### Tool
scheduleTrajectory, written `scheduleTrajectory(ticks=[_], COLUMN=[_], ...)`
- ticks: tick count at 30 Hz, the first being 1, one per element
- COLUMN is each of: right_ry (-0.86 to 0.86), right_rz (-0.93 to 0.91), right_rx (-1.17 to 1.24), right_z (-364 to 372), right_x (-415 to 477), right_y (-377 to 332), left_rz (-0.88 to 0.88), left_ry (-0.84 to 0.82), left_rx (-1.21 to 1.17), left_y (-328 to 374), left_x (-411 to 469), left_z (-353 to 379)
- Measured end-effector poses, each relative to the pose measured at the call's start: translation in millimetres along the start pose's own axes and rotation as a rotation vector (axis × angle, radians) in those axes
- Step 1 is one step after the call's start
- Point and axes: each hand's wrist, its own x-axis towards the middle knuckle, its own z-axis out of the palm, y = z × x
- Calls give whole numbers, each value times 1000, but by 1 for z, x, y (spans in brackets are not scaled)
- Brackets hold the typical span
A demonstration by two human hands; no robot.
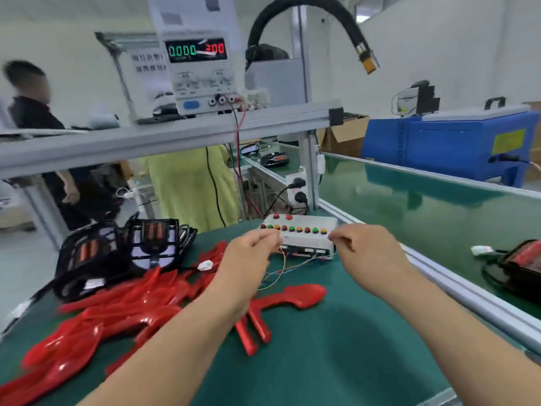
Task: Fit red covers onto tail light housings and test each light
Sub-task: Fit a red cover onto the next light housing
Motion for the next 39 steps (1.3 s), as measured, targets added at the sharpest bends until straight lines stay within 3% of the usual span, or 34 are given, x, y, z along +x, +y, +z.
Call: scheduleTrajectory(ticks=[7, 17, 22, 25, 31, 39], right_ry=[-109, -109, -83, -70, -49, -96], right_rz=[-178, -90, -75, -80, -89, -75], right_rx=[155, 503, 546, 585, 655, 639], right_z=[64, 126, 134, 134, 134, 137], right_x=[26, 20, 18, 19, 18, 15], right_y=[-79, -119, -104, -103, -104, -106], left_rz=[-29, -199, -406, -455, -544, -535], left_ry=[205, 526, 625, 721, 833, 779], left_rx=[-17, -66, -679, -885, -794, -678], left_y=[-21, -62, -80, -87, -94, -109], left_x=[1, 33, 56, 73, 99, 110], left_z=[-88, -179, -212, -226, -245, -262])
